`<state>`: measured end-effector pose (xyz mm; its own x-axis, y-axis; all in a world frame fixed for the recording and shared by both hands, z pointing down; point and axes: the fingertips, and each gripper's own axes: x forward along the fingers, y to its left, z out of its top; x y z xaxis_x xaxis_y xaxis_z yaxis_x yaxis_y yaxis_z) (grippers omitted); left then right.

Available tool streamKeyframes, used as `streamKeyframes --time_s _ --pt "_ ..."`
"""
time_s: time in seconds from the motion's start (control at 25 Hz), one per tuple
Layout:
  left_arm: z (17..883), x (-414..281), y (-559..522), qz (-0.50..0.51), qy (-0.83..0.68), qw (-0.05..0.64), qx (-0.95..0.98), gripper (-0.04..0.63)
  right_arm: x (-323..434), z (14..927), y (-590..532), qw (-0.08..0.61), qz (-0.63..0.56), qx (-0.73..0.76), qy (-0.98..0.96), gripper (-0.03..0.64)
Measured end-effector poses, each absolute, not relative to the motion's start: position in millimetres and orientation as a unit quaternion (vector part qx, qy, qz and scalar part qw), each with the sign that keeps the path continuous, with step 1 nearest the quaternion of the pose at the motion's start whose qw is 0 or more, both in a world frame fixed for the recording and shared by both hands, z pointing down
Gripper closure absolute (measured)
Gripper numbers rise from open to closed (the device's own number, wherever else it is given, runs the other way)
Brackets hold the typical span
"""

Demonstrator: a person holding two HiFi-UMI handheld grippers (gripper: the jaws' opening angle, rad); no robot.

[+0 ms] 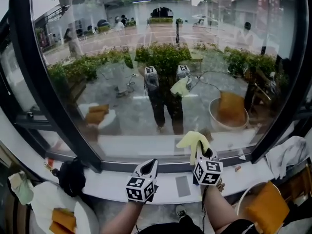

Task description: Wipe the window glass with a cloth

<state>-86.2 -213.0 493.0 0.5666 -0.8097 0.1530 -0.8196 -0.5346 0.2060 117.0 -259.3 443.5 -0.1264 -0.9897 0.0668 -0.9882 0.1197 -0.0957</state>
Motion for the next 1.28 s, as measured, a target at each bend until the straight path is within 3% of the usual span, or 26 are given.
streamKeyframes --time_s 0.76,1.28 --pt "501 -149 -107 0.011 -0.457 0.143 0.878 0.589 37 462 -125 0.001 -0.084 -0.642 0.762 0.584" --pt "494 -99 -71 0.001 -0.484 0.145 0.863 0.589 88 463 -84 -0.009 -0.087 -0.62 0.78 0.584"
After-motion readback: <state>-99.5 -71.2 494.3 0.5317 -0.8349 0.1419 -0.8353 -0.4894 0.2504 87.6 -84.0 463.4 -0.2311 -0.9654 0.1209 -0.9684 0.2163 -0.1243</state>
